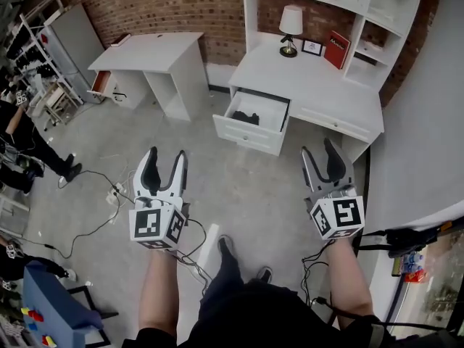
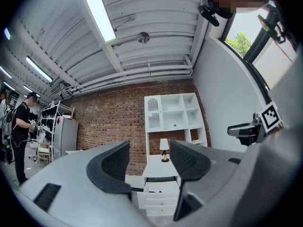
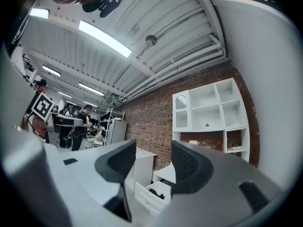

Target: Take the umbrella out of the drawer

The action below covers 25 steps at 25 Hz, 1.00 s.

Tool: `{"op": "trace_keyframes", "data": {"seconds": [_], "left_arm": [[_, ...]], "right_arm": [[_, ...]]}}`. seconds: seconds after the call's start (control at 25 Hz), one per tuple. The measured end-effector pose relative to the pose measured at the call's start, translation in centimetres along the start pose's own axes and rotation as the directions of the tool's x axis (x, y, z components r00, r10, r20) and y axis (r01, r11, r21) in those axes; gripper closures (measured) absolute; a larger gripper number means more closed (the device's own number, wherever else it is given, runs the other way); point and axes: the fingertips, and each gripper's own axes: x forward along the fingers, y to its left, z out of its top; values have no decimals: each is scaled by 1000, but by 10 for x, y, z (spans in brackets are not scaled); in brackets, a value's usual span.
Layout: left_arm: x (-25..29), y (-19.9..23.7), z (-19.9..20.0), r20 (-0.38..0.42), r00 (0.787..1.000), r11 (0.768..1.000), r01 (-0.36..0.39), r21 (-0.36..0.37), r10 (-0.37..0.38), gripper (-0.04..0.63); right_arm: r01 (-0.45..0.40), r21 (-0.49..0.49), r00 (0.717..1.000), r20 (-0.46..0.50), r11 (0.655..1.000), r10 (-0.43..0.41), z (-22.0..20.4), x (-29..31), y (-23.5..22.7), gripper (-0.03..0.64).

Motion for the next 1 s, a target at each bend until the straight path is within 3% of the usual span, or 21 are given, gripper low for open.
{"op": "trace_keyframes", "data": {"seconds": [0.28, 0.6, 1.0], "left_arm": [[63, 70, -39, -29, 999, 998, 22, -64, -24, 345], [134, 161, -72, -53, 998, 997, 30, -68, -34, 345], [180, 184, -85, -44, 995, 989, 85, -124, -91, 345]], "right_arm": [[48, -26, 998, -45, 998, -49, -15, 79, 17, 400], [100, -60, 990, -90, 993, -105, -30, 168, 42, 400], [117, -71, 985, -122, 991, -125, -37, 218, 51, 400]]}}
